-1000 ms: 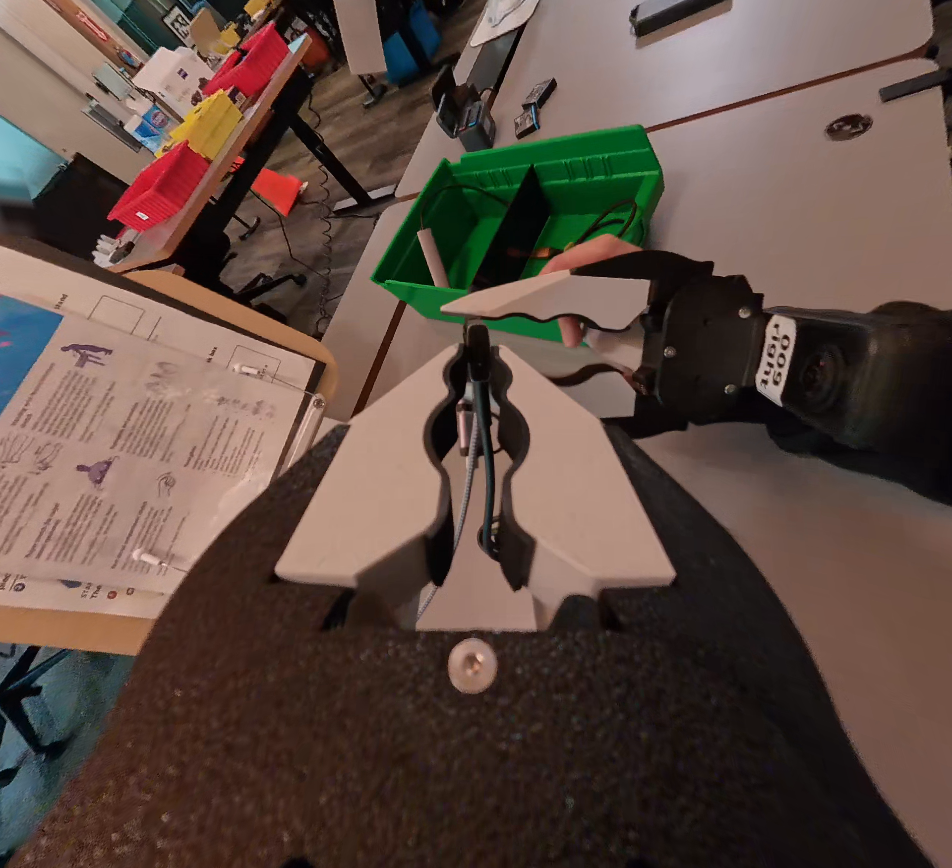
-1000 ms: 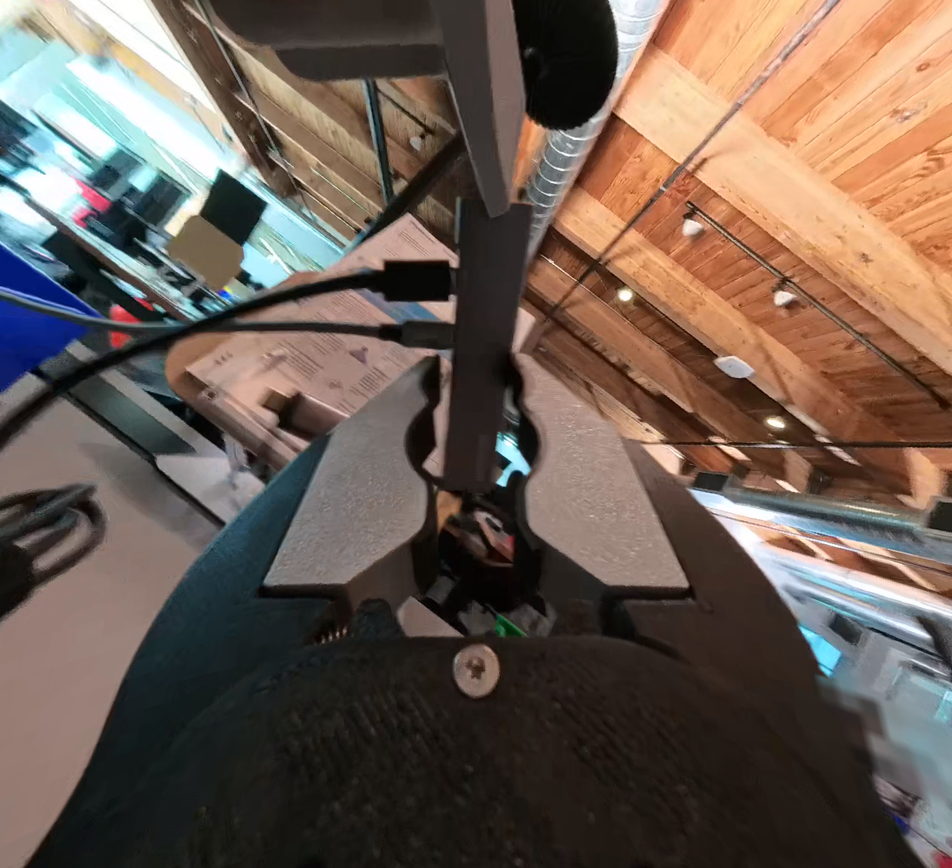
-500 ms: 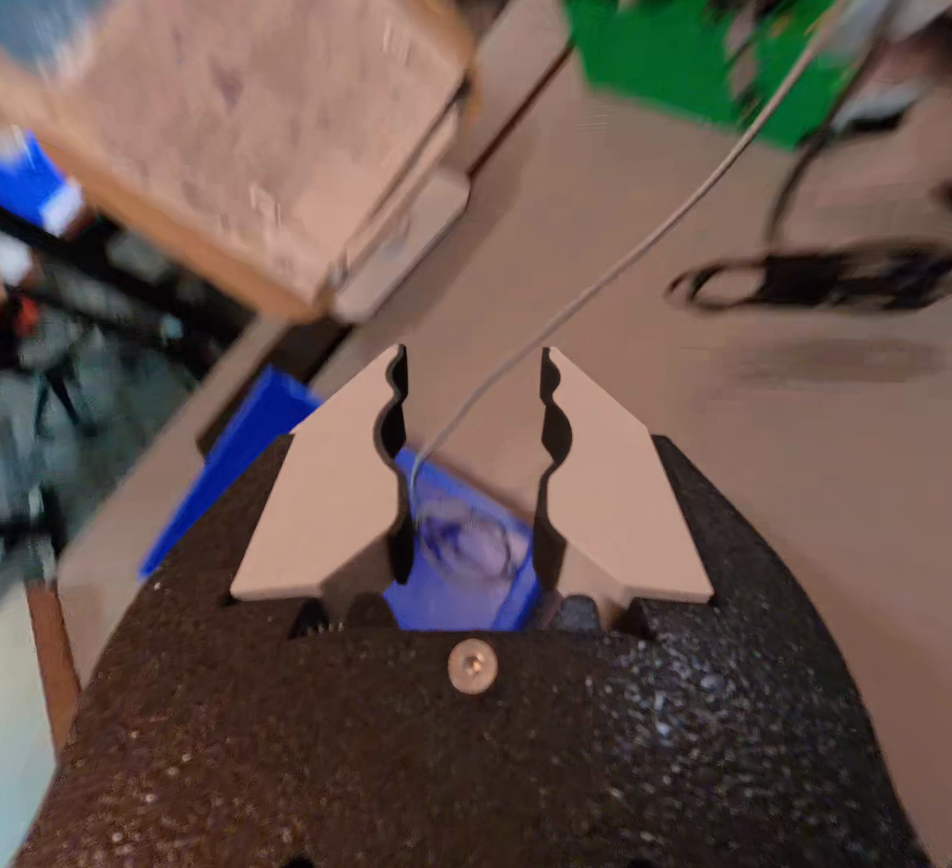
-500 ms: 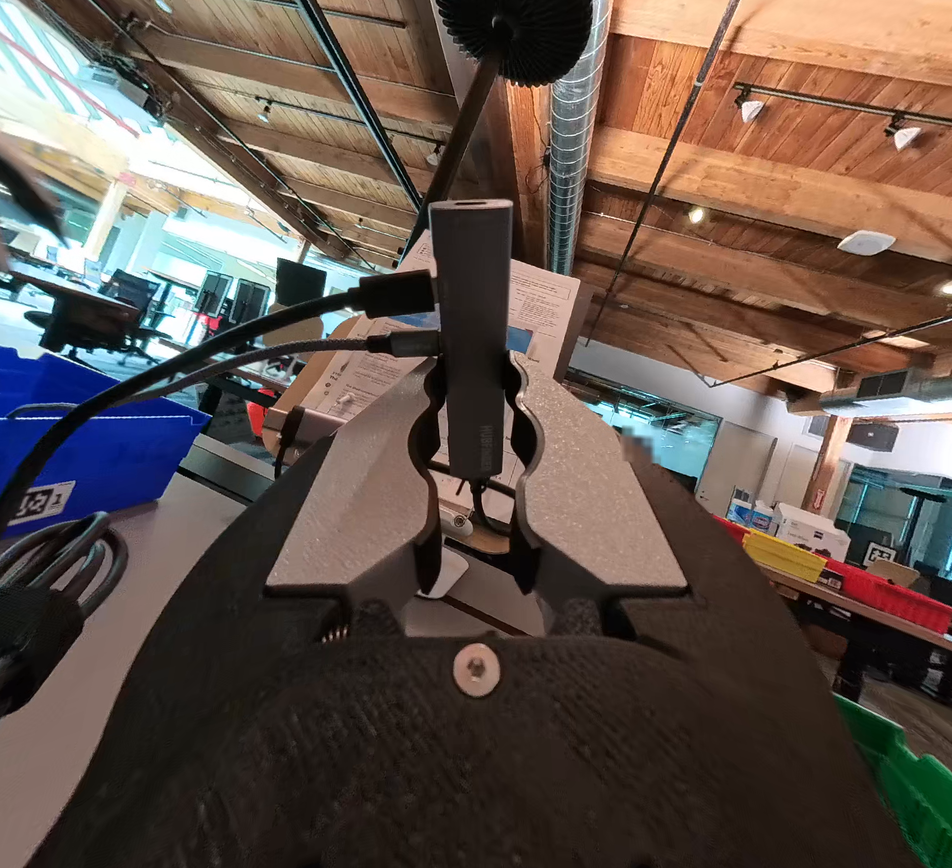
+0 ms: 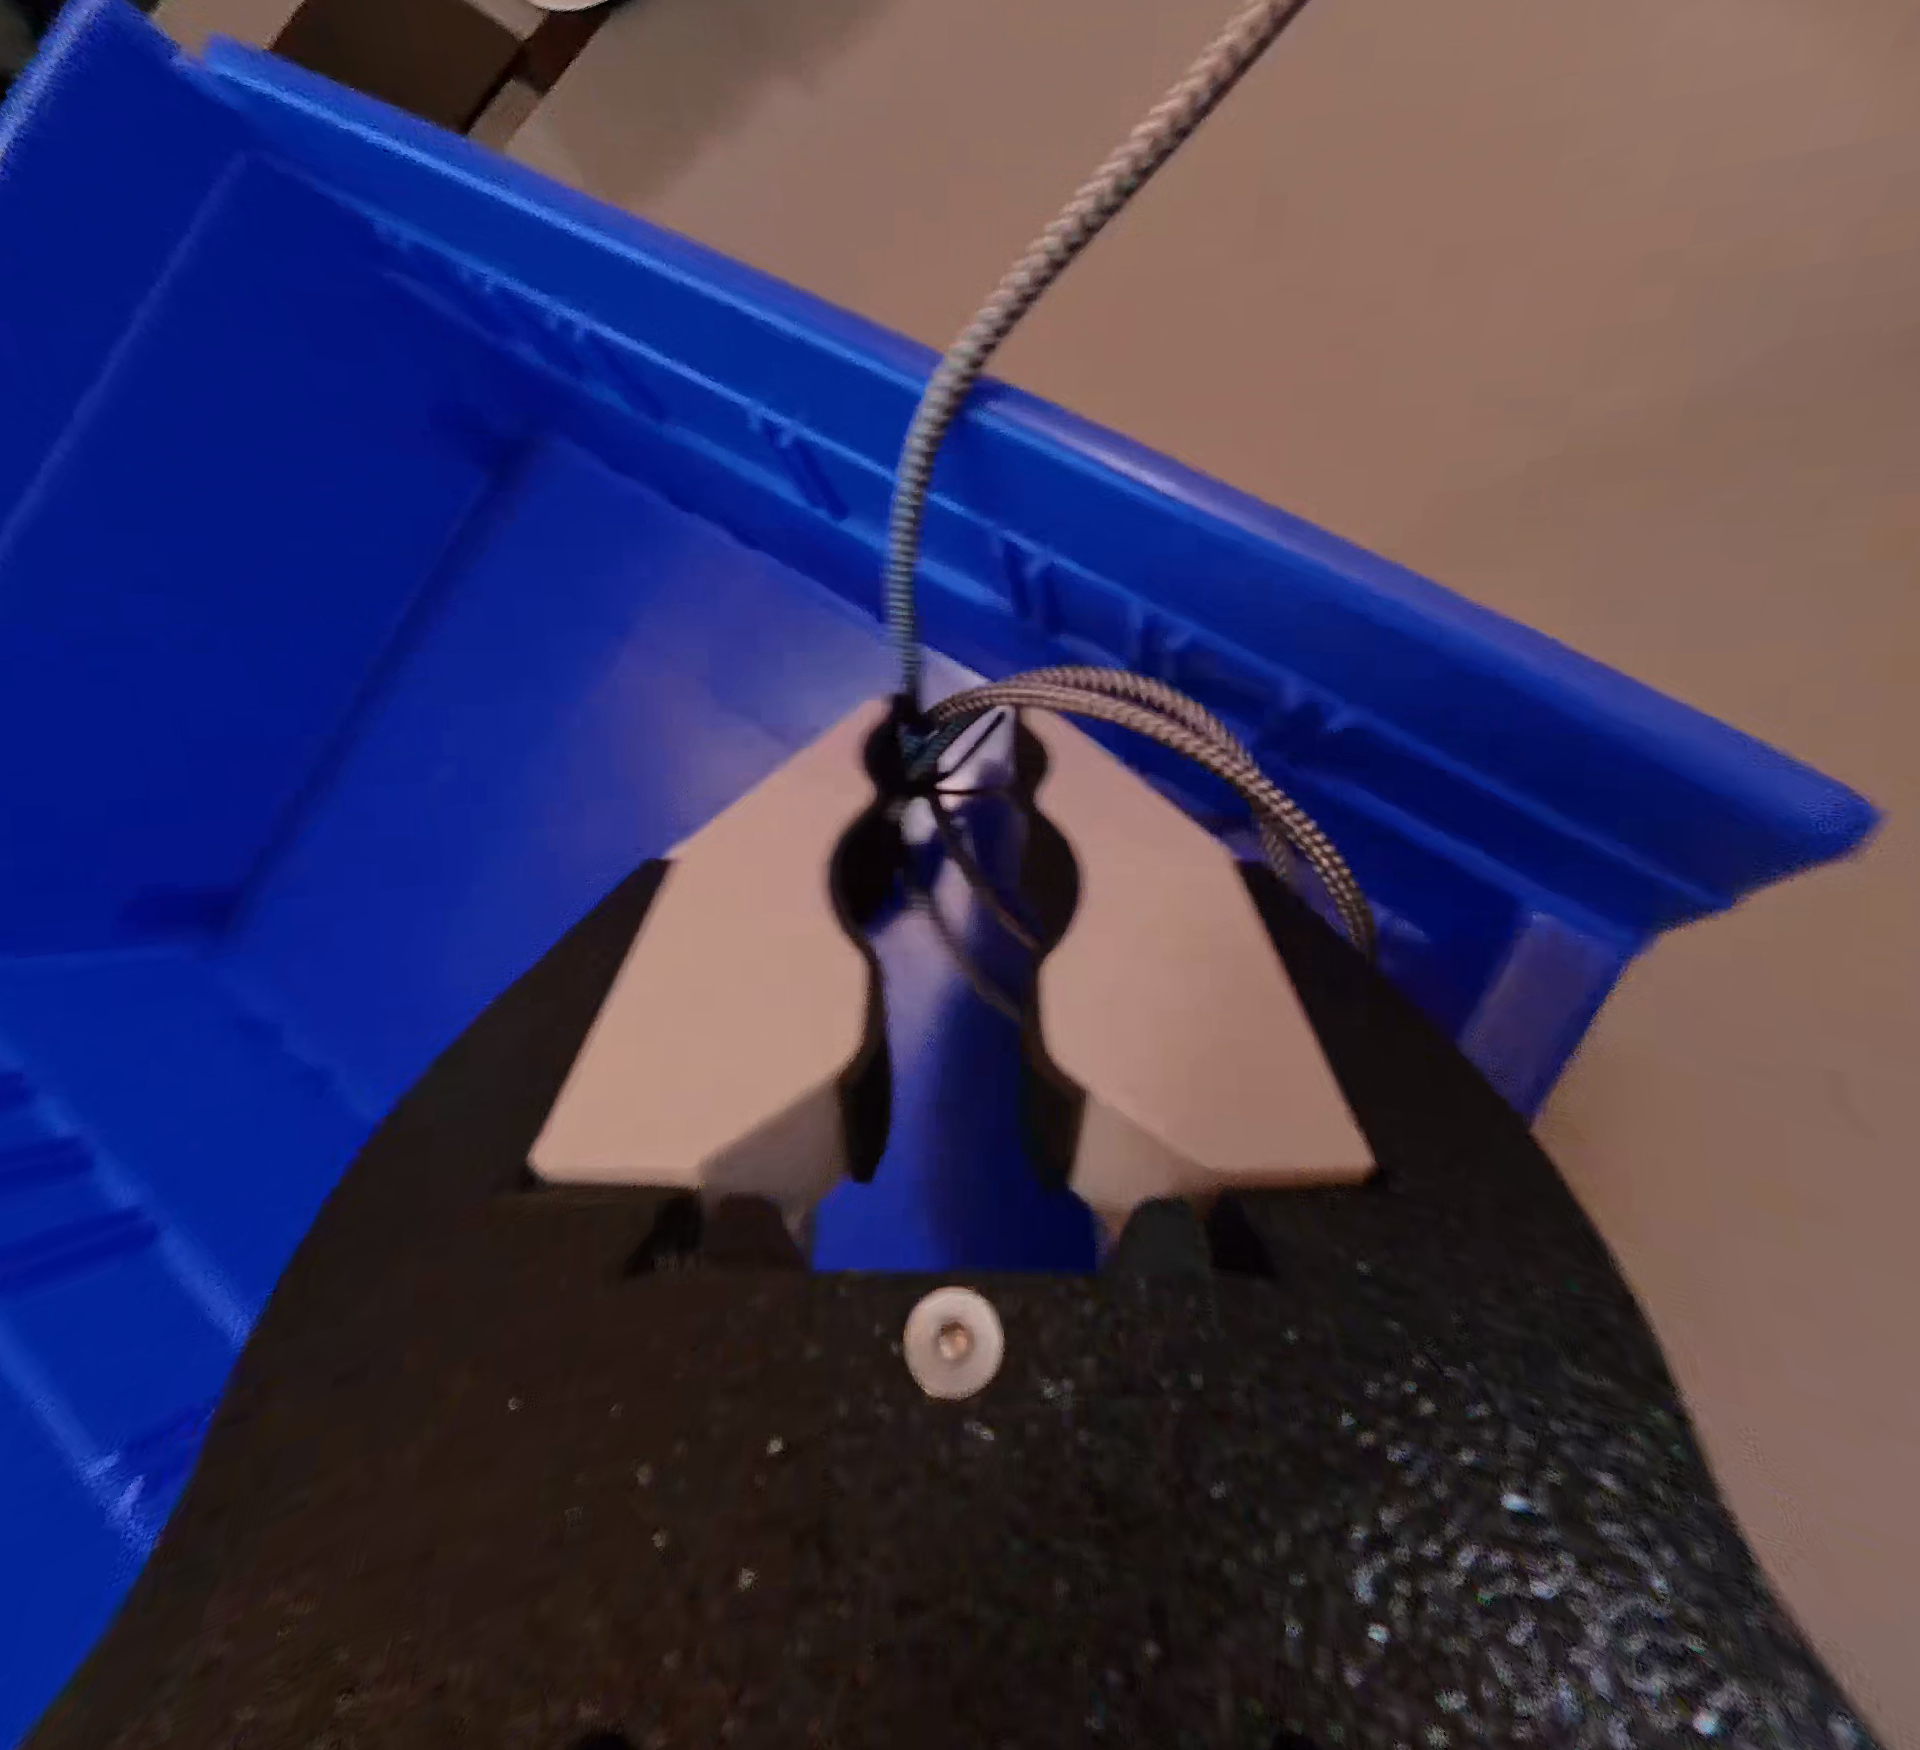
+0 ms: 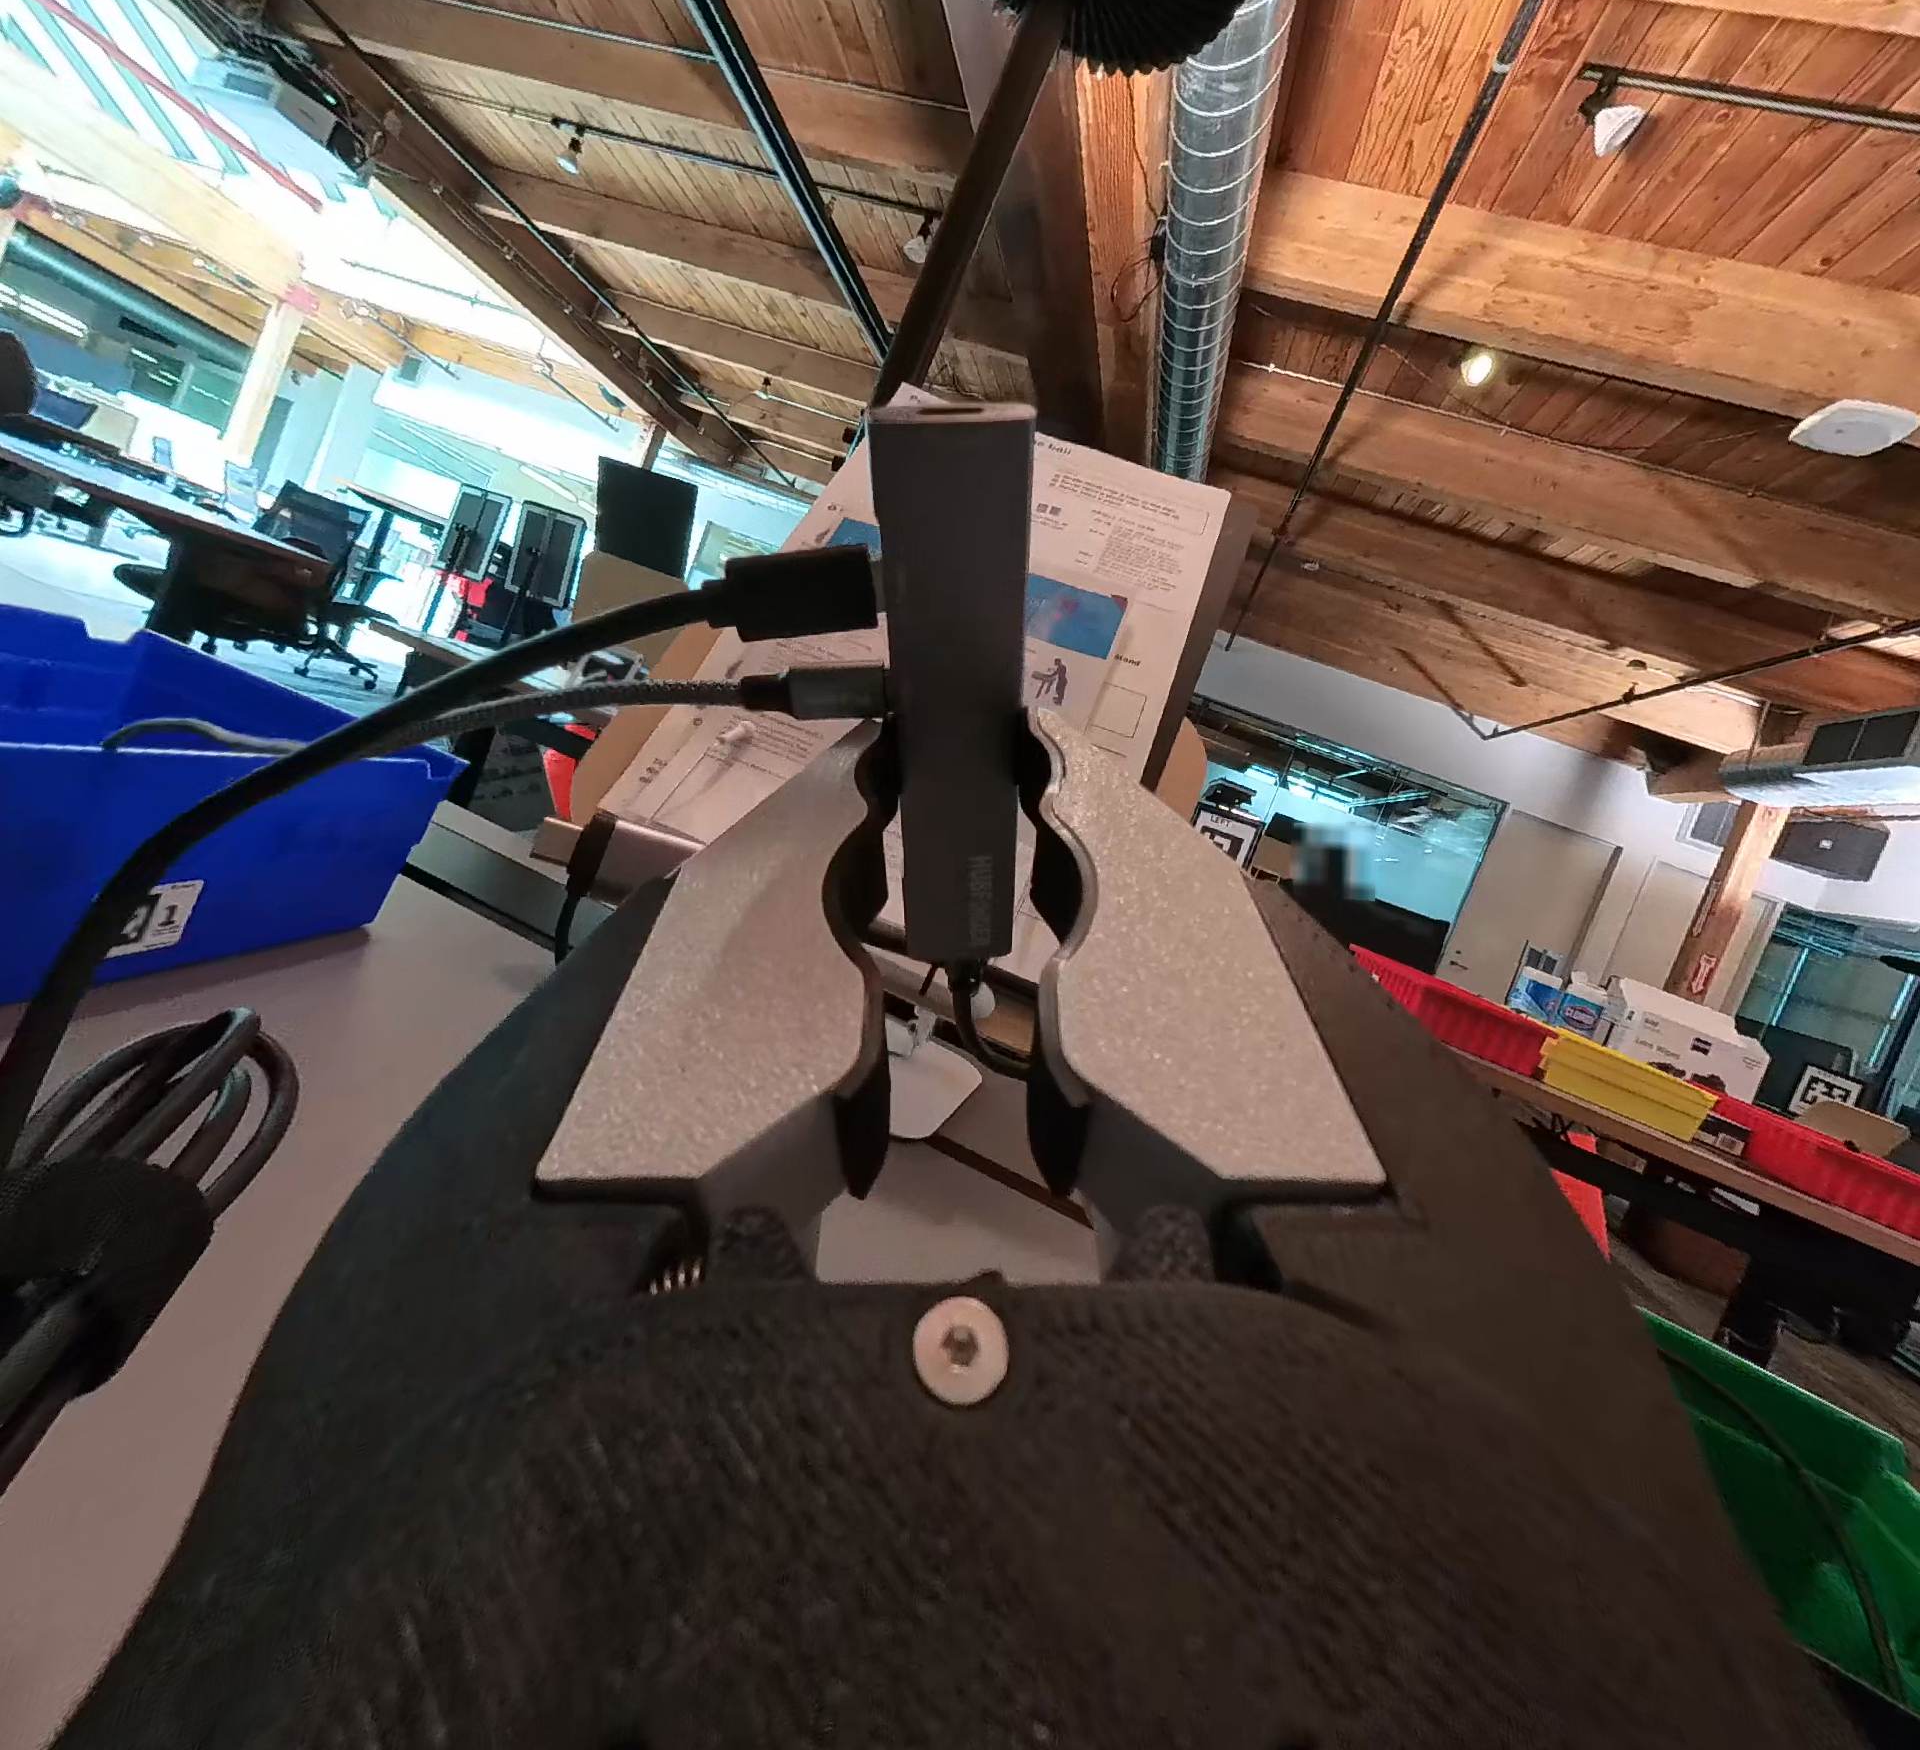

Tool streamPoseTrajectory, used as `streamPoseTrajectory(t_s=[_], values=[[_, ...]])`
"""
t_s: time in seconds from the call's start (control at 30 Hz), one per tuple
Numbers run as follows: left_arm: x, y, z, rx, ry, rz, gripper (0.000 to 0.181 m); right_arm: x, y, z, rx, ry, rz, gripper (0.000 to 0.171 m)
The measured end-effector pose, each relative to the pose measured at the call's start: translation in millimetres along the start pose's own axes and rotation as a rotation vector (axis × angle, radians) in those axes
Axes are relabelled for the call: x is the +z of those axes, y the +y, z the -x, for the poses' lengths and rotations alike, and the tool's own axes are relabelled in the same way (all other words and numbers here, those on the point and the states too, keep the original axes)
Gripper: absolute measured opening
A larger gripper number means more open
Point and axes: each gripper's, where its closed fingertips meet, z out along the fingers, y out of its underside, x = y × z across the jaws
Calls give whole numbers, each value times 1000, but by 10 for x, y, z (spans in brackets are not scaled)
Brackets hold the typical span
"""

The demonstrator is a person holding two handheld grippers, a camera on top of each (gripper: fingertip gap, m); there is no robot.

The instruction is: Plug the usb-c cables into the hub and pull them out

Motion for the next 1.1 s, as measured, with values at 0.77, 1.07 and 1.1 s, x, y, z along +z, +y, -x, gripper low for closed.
streamPoseTrajectory(t_s=[0.77, 1.07, 1.1], values=[[-558, -849, -1687, 329, 363, 192, 33, 44, 416, 190, 782, -286, 161, 21], [-1024, -2109, -1454, 168, 260, -621, 40, -62, 46, 565, 1049, -639, -15, 22], [-955, -2112, -1460, 155, 279, -617, 40, -85, -22, 602, 1061, -672, -48, 22]])
